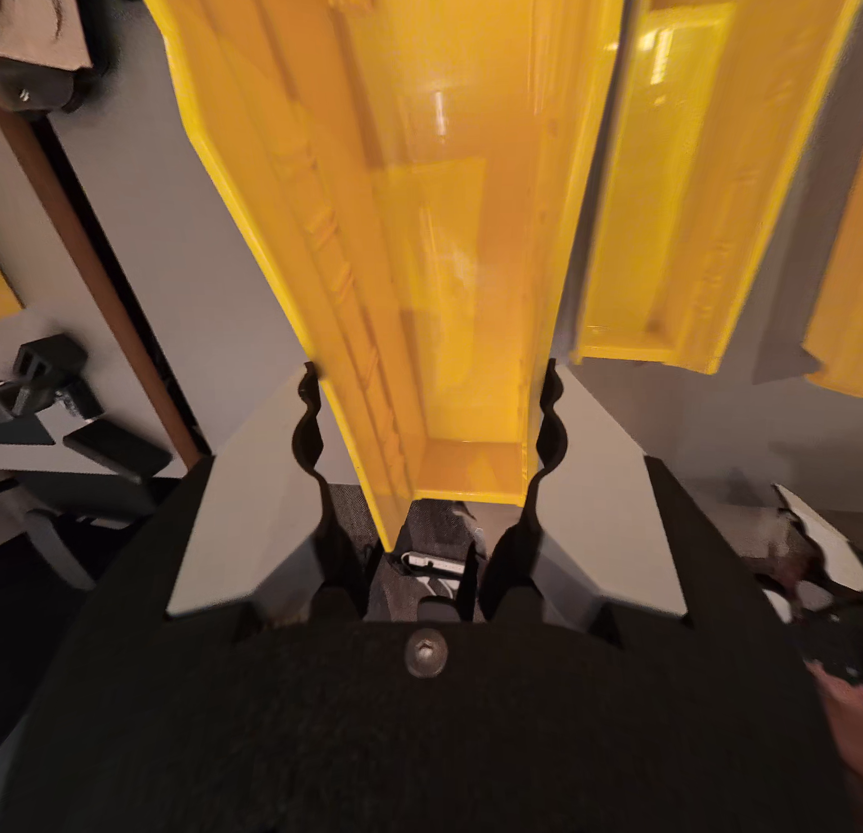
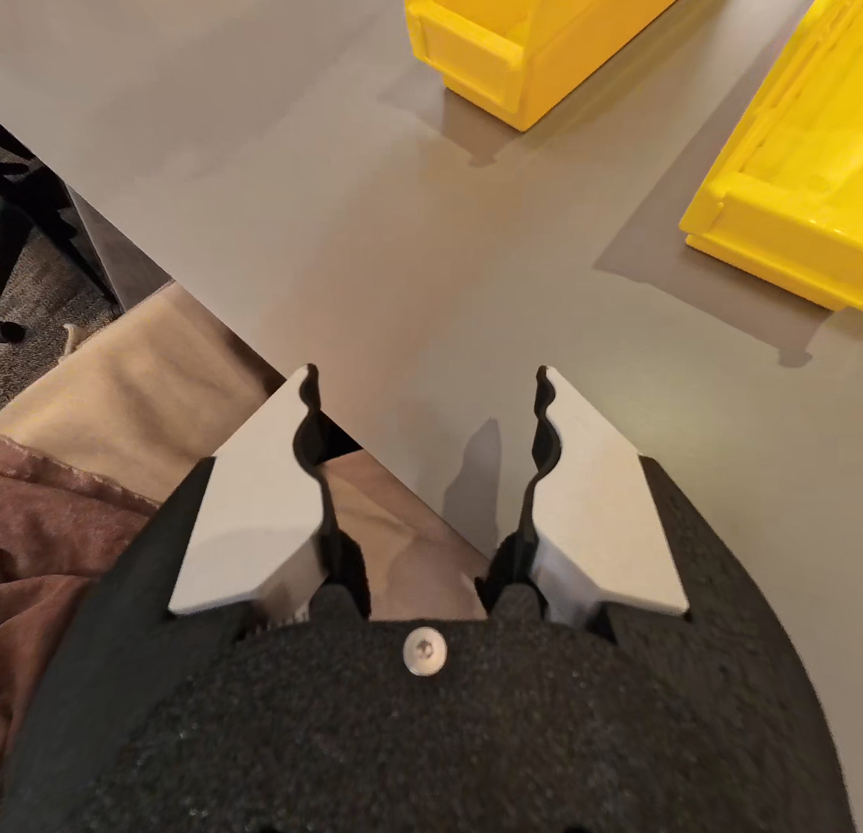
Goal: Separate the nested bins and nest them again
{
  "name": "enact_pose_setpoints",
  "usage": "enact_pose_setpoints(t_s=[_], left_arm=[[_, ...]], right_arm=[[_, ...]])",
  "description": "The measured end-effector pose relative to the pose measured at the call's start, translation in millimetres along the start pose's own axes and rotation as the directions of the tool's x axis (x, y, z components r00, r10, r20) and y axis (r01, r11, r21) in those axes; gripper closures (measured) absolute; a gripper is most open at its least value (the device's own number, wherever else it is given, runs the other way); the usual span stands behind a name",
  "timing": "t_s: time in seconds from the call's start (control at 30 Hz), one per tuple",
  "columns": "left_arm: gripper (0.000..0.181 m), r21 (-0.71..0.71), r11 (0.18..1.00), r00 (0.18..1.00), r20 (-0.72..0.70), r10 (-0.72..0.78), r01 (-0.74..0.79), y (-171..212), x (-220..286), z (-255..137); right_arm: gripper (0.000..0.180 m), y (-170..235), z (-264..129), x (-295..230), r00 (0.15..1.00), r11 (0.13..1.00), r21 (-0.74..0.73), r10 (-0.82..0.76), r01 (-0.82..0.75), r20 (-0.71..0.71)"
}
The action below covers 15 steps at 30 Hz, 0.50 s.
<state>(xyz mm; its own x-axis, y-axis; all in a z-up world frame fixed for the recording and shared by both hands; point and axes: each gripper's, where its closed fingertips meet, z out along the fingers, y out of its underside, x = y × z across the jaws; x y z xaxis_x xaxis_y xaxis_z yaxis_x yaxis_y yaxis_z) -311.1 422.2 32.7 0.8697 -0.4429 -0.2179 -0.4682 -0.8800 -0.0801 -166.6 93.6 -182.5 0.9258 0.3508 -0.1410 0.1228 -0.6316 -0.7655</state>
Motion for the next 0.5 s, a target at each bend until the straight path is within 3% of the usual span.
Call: enact_pose_setpoints(t_s=[0.2,0.37,0.5], left_arm=[[0.087,-0.099,0.994,0.998,0.043,0.043,-0.039,2,-34,76],[0.088,-0.145,0.988,0.999,0.002,0.053,-0.053,-7,-33,141],[0.088,-0.165,0.984,0.998,-0.022,0.056,-0.059,-18,-28,170]], right_arm=[[0.089,-32,-11,-4,0.999,0.986,0.164,0.023,-0.03,0.043],[0.09,-33,-8,2,0.999,0.985,0.171,0.012,-0.017,0.03],[0.092,-32,-5,-2,0.997,0.985,0.165,0.045,-0.056,0.068]])
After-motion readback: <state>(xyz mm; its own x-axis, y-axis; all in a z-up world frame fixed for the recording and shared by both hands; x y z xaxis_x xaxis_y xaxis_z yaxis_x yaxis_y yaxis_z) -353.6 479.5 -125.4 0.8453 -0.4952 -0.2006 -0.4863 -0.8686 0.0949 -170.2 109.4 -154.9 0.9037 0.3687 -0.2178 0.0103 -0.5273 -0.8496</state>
